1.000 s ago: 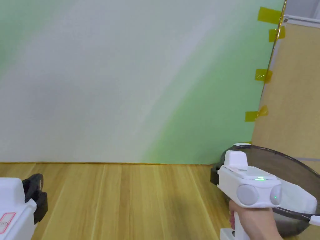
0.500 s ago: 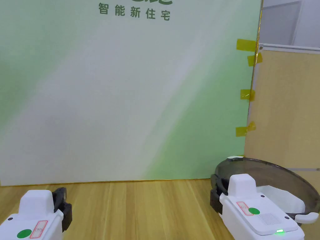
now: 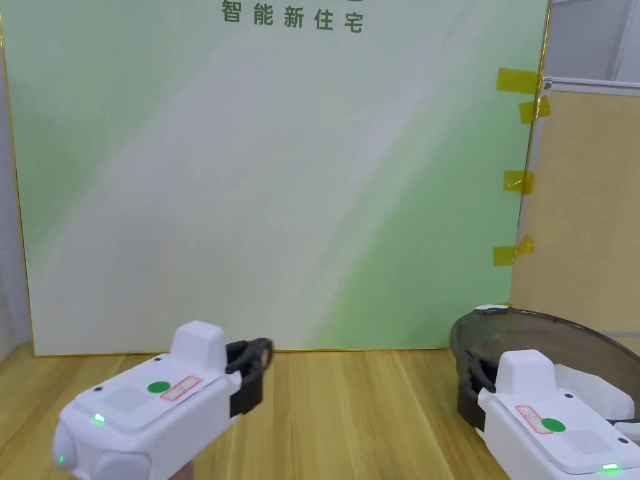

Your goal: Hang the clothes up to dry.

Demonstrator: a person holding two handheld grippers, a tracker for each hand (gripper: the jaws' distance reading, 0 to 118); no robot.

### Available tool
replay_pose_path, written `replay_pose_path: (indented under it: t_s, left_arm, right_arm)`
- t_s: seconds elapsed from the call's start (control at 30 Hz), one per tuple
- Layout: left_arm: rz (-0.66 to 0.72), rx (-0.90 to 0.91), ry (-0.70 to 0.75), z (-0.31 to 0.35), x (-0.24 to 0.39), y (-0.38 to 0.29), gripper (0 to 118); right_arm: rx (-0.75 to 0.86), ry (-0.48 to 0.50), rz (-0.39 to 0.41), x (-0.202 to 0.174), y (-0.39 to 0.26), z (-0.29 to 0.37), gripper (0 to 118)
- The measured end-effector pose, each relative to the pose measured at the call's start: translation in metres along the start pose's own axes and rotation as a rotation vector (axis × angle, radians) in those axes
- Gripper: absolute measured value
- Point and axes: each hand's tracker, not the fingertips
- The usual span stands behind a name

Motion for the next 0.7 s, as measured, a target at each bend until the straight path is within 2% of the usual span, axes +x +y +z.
replay_pose_path:
  t_s: [0.07,0.1,0.13,0.23,0.43,0.5,0.53,0.6,0.63,0.7]
  left_arm:
    - [0.008,-0.045,-0.221,-0.013,0.007,0.005,2]
    - [-0.021,-0.085,-0.278,-0.02,0.013,0.005,2]
    - [-0.061,-0.066,-0.288,-0.024,0.021,0.005,2]
    - [-0.033,-0.157,-0.35,-0.046,0.029,0.003,2]
    - [-0.041,-0.159,-0.298,-0.079,0.038,-0.004,2]
    - [-0.082,-0.183,-0.294,-0.089,0.042,-0.008,2]
    - [-0.089,-0.191,-0.3,-0.093,0.043,-0.01,2]
    - [-0.084,-0.204,-0.321,-0.102,0.045,-0.016,2]
    - [-0.112,-0.217,-0.319,-0.106,0.047,-0.021,2]
    - [-0.108,-0.258,-0.329,-0.116,0.048,-0.027,2]
  right_arm:
    - [-0.009,-0.008,-0.011,0.009,-0.002,0.002,2]
    - [-0.015,-0.015,-0.013,0.014,-0.004,0.003,2]
    - [-0.022,-0.019,-0.012,0.019,-0.006,0.003,2]
    - [-0.05,-0.047,-0.007,0.035,-0.013,0.003,2]
    - [-0.126,-0.105,0.01,0.073,-0.012,-0.013,2]
    - [-0.161,-0.091,-0.041,0.093,-0.004,-0.025,5]
    - [-0.187,-0.086,-0.079,0.105,0.003,-0.034,17]
    - [-0.308,-0.09,-0.146,0.13,0.019,-0.06,95]
    - [-0.388,-0.067,-0.184,0.144,0.025,-0.078,118]
    - [-0.481,-0.024,-0.232,0.173,0.035,-0.109,118]
